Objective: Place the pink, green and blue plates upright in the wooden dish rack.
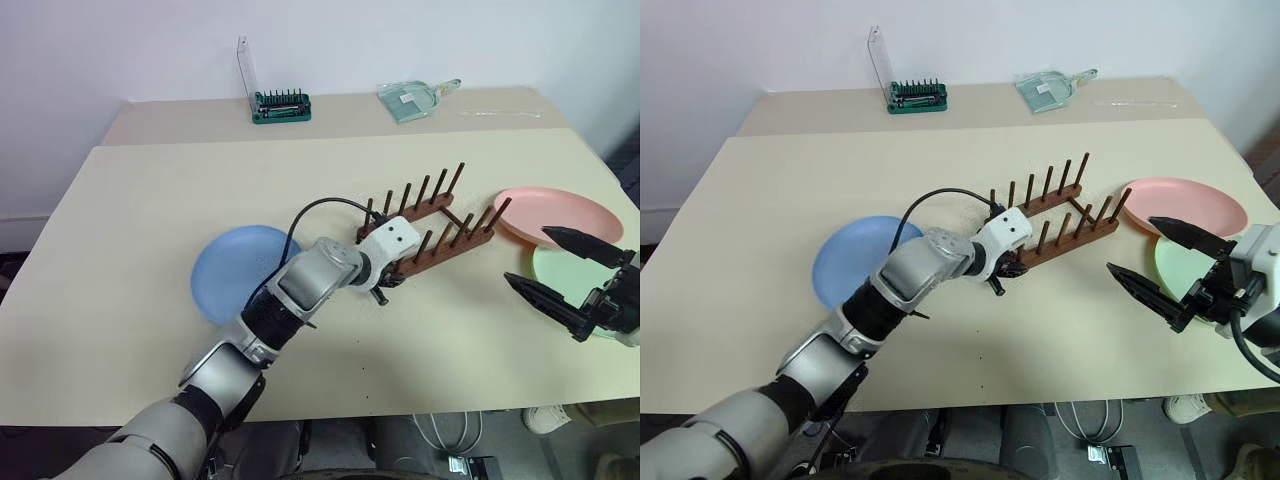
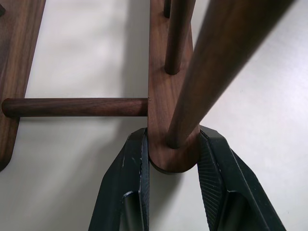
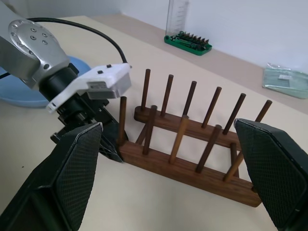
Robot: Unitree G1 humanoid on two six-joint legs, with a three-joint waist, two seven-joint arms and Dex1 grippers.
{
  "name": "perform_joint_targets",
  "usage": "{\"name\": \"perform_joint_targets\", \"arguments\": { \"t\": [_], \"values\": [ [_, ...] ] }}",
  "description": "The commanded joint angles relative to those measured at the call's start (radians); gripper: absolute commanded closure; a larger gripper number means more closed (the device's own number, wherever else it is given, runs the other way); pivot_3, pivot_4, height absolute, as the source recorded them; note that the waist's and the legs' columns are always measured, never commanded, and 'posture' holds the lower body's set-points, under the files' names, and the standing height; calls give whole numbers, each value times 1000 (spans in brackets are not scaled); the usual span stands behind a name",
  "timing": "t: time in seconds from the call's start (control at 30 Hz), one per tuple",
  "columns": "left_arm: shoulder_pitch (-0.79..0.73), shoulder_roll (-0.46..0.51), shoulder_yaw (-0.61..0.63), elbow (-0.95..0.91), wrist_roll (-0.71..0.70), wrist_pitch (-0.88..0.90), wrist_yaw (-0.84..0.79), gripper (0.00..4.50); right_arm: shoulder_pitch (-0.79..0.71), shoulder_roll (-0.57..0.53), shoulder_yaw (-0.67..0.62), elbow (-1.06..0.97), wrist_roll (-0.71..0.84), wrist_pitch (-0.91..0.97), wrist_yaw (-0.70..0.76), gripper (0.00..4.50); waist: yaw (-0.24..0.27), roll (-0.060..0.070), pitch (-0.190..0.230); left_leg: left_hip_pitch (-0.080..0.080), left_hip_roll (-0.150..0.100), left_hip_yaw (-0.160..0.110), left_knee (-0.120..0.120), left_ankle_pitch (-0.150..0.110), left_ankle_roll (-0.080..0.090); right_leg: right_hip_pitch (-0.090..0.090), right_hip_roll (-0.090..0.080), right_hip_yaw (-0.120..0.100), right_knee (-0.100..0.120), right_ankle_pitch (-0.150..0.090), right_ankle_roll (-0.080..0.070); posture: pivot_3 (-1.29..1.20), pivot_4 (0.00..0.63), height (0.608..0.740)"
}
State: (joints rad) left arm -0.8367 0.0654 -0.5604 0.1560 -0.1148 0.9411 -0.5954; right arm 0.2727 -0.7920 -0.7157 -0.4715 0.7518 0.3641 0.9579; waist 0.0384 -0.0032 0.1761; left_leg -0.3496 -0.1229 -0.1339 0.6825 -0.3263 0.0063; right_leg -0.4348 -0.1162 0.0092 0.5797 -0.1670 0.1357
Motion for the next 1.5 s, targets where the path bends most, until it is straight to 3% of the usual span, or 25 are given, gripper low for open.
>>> {"name": "perform_joint_targets", "arguments": {
  "t": [0.03,0.17,0.3,0.47,0.67,0.7,0.9,1.07,1.23,1.47,1.5],
  "values": [
    [-23,84,-56,-1,37,-140,-124,3750,-6,5,-19,-33,18,-15,-4,0,0,2,-1,0,0,0,0,0,0,0,0,0,0,0,0,0,150,740],
    [-34,164,-69,112,95,-512,-240,3750,-19,-5,-16,-18,15,-15,1,0,2,3,-1,-1,0,0,0,0,0,0,0,0,0,1,-2,0,150,740],
    [-55,157,-55,248,125,-677,-300,3750,-26,-9,-14,-19,16,-10,1,0,5,3,-1,-2,0,0,0,0,0,-1,-1,0,-1,2,-3,0,150,740],
    [-63,100,-19,352,129,-773,-338,3750,-19,-6,-18,-31,18,-3,-1,0,4,3,-1,-2,-1,0,0,-1,2,-1,-1,0,-2,2,-3,0,150,740],
    [-81,59,19,404,130,-739,-389,3750,-9,-10,-30,-32,15,-6,0,0,3,3,-1,-2,-1,0,0,-1,2,-1,-1,0,-2,2,-3,0,150,740],
    [-80,61,17,405,138,-748,-402,2715,-9,-10,-30,-32,14,-7,-1,0,2,3,-1,-2,-1,0,0,-1,2,-1,-1,0,-2,2,-3,0,150,740],
    [-79,80,22,406,179,-761,-409,23,-21,-13,-23,-26,17,-7,-1,0,2,2,-1,-2,-1,0,0,-1,2,-1,-1,0,-2,2,-3,0,150,740],
    [-94,100,54,347,171,-674,-430,23,-30,-16,-17,-20,21,-3,5,0,1,2,-1,-2,-1,0,0,-1,2,-1,-1,0,-1,2,-3,0,150,740],
    [-116,220,132,166,68,-544,-589,23,-23,-16,-7,-19,28,6,16,0,-1,2,-1,-3,0,0,0,-1,2,-3,0,0,-1,2,-3,0,150,740],
    [-191,321,271,105,-41,-377,-637,23,-78,-12,70,-24,103,89,-14,0,0,3,-1,-4,0,0,0,-1,2,-4,0,0,0,2,-3,0,150,740],
    [-195,318,295,75,-103,-292,-667,529,-79,-13,81,-19,105,97,-8,255,1,3,-1,-4,0,0,0,-1,2,-4,0,0,0,2,-3,0,150,740]
  ]
}}
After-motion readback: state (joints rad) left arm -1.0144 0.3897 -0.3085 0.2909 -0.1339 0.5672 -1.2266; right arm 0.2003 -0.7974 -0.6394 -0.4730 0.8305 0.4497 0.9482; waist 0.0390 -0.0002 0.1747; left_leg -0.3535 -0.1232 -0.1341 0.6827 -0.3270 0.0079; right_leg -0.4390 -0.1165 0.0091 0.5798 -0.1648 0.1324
